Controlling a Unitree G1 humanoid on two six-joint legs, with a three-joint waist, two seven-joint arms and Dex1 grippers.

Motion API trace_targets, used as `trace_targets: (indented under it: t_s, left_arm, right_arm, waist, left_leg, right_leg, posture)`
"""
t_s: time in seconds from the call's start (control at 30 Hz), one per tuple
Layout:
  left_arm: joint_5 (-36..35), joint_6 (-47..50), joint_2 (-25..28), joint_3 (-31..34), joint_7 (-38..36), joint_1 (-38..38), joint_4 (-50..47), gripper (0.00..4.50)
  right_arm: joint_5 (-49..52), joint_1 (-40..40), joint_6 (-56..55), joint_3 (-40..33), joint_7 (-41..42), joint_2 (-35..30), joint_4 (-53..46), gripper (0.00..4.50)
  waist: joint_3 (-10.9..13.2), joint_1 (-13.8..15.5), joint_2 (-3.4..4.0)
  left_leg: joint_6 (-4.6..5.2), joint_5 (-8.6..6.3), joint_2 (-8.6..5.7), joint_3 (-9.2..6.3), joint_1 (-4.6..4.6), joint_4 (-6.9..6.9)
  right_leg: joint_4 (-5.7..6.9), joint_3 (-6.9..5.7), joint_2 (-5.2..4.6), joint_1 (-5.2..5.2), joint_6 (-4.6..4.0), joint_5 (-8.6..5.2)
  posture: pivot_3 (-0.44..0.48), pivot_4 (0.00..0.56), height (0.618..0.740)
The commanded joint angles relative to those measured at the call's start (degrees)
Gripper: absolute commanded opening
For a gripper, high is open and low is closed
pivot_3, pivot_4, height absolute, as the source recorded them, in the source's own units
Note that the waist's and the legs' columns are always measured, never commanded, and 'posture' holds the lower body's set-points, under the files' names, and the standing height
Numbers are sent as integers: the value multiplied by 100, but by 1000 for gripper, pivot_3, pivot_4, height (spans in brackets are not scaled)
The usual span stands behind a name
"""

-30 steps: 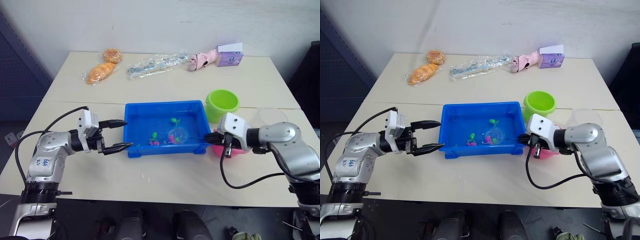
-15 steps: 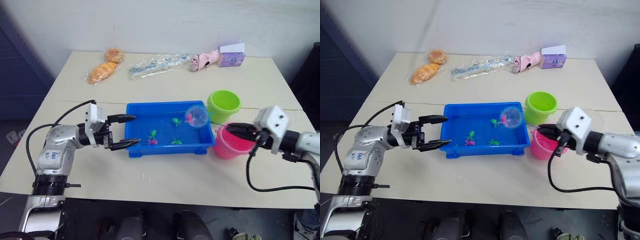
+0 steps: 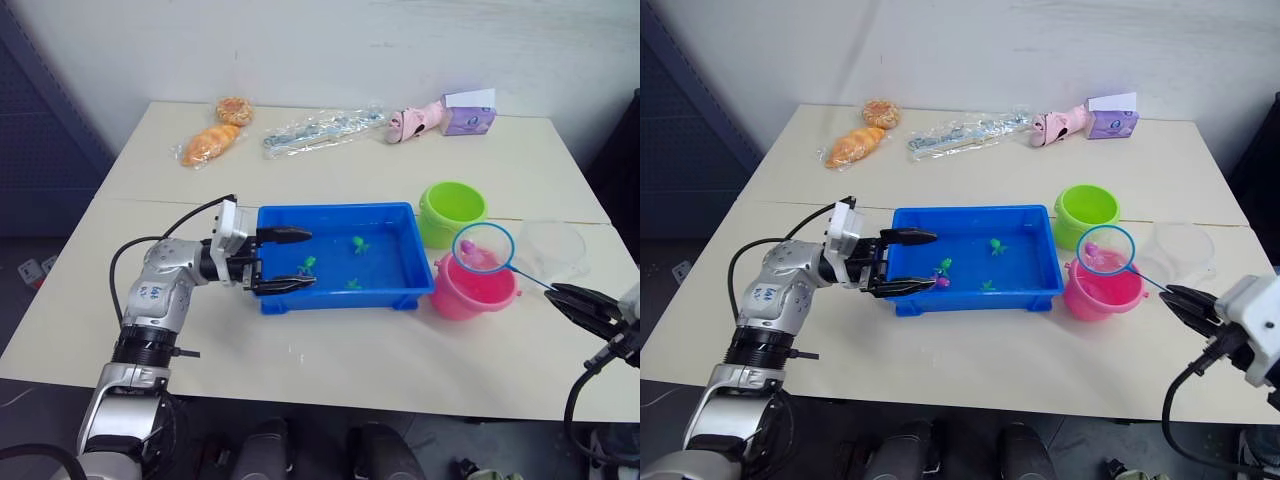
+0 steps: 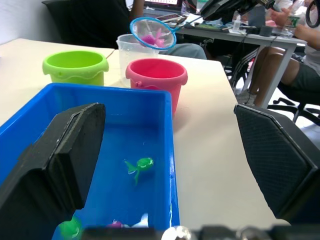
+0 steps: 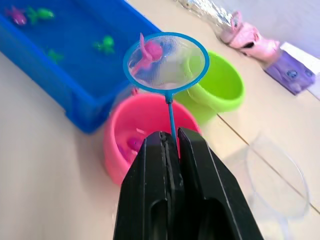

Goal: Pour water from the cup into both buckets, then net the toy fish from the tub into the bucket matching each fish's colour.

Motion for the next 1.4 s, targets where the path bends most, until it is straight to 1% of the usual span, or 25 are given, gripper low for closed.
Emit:
trace_targets:
  t_s: [0.03, 0.1, 0.17, 0.23, 0.37, 0.4, 0.47, 0.57, 0.6, 0.93, 1.07, 1.13, 1.27, 1.3, 1.33, 1.4]
  left_arm:
    - [18, -151, -67, 0, -88, -151, 88, 4429]
    - [32, -172, -94, -7, -98, -167, 121, 4429]
    - [43, -188, -119, -23, -98, -169, 133, 4429]
    - [50, -202, -143, -42, -95, -165, 131, 4429]
    - [49, -184, -179, -44, -73, -173, 67, 4429]
    - [48, -177, -175, -38, -72, -163, 44, 4429]
    - [47, -170, -168, -31, -72, -153, 29, 4429]
    - [44, -160, -165, -27, -64, -148, 22, 4429]
    - [41, -151, -163, -29, -61, -138, 6, 4429]
    - [9, -54, -164, -18, 16, -39, -174, 4429]
    - [-3, -13, -171, -23, 43, 32, -278, 4429]
    - [-15, -3, -156, -4, 47, 64, -317, 4429]
    - [-37, 49, -29, 142, 131, 162, -389, 4429]
    - [-59, 69, 42, 222, 161, 198, -388, 4429]
    - [-82, 81, 114, 300, 187, 236, -378, 4429]
    - [-170, 88, 280, 494, 210, 348, -391, 4429]
  right_arm:
    - [-715, 324, -1248, -104, -206, 200, 501, 0]
    - [-1081, 469, -2099, -26, -273, 287, 846, 0]
    - [-1702, 546, -3174, 69, -561, 257, 1326, 0]
    - [-2241, 586, -3945, 186, -882, 205, 1775, 0]
    - [-3080, 507, -5037, 321, -1572, 55, 2328, 0]
    - [-3562, 492, -5324, 294, -1916, -18, 2412, 0]
    - [-4059, 467, -5829, 320, -2305, -164, 2594, 0]
    - [-4942, 452, -6317, 267, -3048, -369, 2776, 0]
    - [-5101, 424, -6372, 271, -3227, -419, 2814, 0]
    - [-6125, 505, -6594, 273, -4305, -603, 2573, 0]
    - [-6116, 414, -6416, 399, -4407, -553, 2376, 0]
    - [-5780, 352, -6331, 427, -4318, -529, 2202, 0]
    - [-3195, 438, -5323, 1029, -3177, -644, 1522, 0]
    - [-2517, 390, -4860, 1205, -2875, -704, 1287, 0]
    - [-1822, 316, -4353, 1392, -2599, -772, 1048, 0]
    - [-969, -163, -3573, 1741, -2293, -990, 689, 0]
  waist:
    - [0, -15, 0]
    - [0, -9, 0]
    - [0, -9, 0]
    - [0, -5, 0]
    - [0, -8, 1]
    - [0, -11, 1]
    - [0, -13, 1]
    - [0, -2, 1]
    - [0, -1, 1]
    - [0, 0, 1]
    - [0, -17, 1]
    - [0, -10, 1]
    - [0, -22, 1]
    - [0, -24, 0]
    - [0, -37, 1]
    - [0, -82, 0]
  left_leg:
    - [-1, 1, 1, 1, 3, -2]
    - [-3, 2, 1, 3, 5, -5]
    - [-5, 2, 1, 2, 6, -7]
    - [-5, 3, 1, 4, 7, -6]
    - [-8, 4, 0, 4, 7, -6]
    - [-10, 5, 0, 5, 8, -6]
    - [-12, 6, 1, 7, 10, -6]
    - [-16, 8, 1, 6, 11, -8]
    - [-16, 8, 0, 7, 11, -8]
    - [-18, 9, 0, 6, 10, -8]
    - [-20, 11, 1, 8, 11, -8]
    - [-22, 12, 2, 7, 12, -8]
    - [-21, 12, 4, 7, 13, -8]
    - [-21, 11, 6, 7, 17, -8]
    - [-20, 11, 8, 7, 20, -8]
    - [-18, 10, 11, 7, 25, -7]
  right_leg:
    - [1, 2, 1, 1, 0, 0]
    - [1, 3, 2, -1, 0, 0]
    - [1, 3, 2, -1, 0, 0]
    - [0, 5, 2, 0, 1, -1]
    - [0, 5, 2, 0, 1, -1]
    - [0, 6, 2, -1, 1, -1]
    - [1, 7, 3, -1, 1, -1]
    - [0, 7, 3, 0, 1, -1]
    - [0, 8, 3, 0, 1, -1]
    - [0, 8, 4, 0, 1, -1]
    - [1, 11, 5, 0, 1, -1]
    - [1, 10, 7, 0, 1, -1]
    - [2, 10, 7, 3, 1, -1]
    - [2, 10, 9, 7, 1, -1]
    - [2, 10, 10, 10, 1, -1]
    - [4, 11, 10, 14, 0, -1]
  posture:
    - [0, 150, 740]
    - [0, 150, 740]
    - [0, 150, 740]
    - [0, 150, 740]
    - [0, 150, 740]
    - [0, 150, 740]
    - [0, 150, 740]
    - [0, 150, 740]
    - [0, 150, 740]
    - [0, 150, 740]
    - [0, 150, 740]
    - [0, 150, 740]
    - [0, 150, 740]
    - [0, 150, 740]
    - [0, 150, 740]
    - [0, 150, 740]
